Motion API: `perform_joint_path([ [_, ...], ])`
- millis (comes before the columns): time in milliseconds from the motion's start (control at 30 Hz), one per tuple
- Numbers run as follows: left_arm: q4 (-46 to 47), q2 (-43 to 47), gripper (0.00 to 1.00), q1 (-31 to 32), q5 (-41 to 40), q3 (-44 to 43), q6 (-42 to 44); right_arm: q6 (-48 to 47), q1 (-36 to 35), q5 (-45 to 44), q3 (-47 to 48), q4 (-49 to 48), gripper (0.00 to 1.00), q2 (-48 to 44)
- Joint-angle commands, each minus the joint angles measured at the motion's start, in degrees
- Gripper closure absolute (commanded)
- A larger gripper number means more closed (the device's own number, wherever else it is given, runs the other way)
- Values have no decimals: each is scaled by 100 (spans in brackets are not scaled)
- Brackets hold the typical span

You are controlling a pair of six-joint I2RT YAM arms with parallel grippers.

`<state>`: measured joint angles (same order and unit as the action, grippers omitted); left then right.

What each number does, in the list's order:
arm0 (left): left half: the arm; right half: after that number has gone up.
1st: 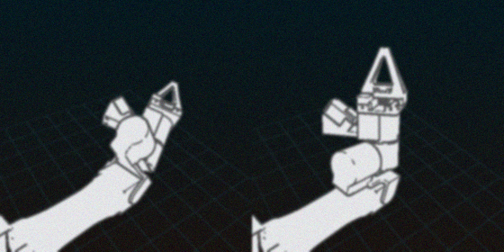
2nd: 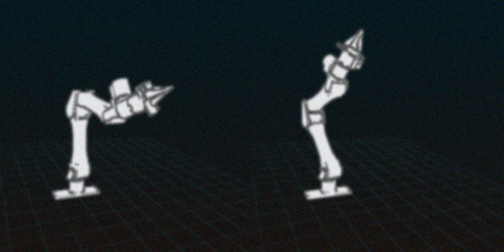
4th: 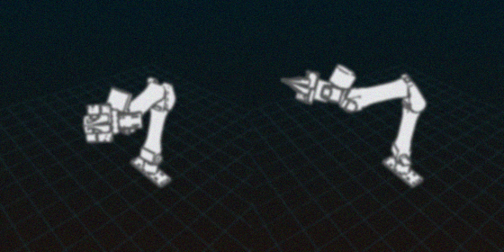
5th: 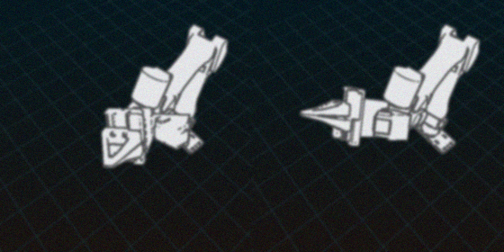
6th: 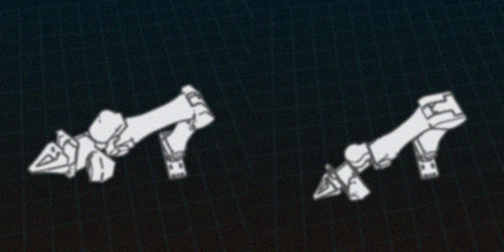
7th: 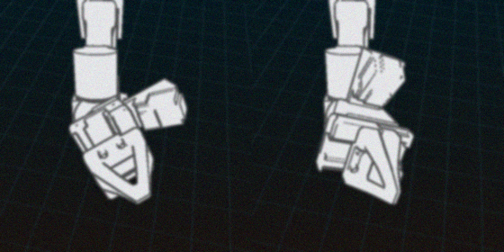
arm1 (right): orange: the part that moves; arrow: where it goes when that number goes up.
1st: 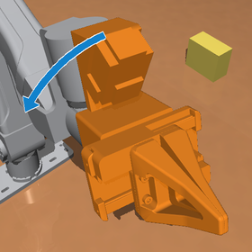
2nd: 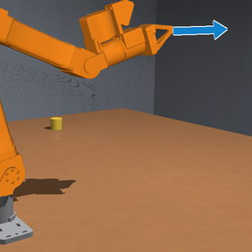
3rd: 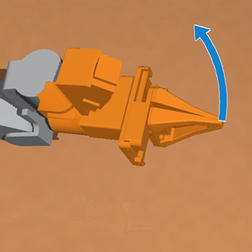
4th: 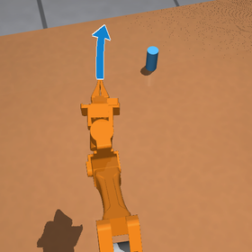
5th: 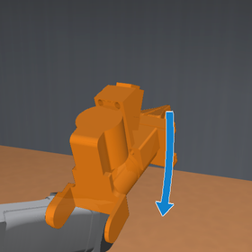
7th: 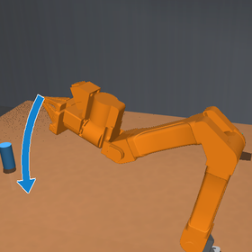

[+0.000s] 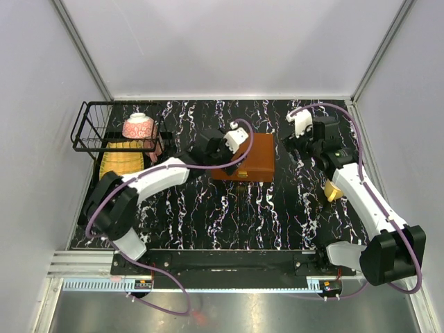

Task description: Organize the mixed jewelry

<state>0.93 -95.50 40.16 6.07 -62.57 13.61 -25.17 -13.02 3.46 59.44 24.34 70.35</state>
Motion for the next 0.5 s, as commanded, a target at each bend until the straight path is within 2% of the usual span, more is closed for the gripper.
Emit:
perform_joint_path([
  [0,-75,980,3,-52,-387,-229,20,512,88,-311,208,-569,14,-47],
  [133,-680,1288,1,-271,-300,-800,-182,881,124,-829,384,-834,0,-30],
  [267,-1015,1604,1,-841,8,-1249,-718,1093,159,-1058,761,-834,0,102],
  [467,-1261,1982,1,-1685,-9,-1591,-1096,1409,212,-1208,1447,-650,0,322],
])
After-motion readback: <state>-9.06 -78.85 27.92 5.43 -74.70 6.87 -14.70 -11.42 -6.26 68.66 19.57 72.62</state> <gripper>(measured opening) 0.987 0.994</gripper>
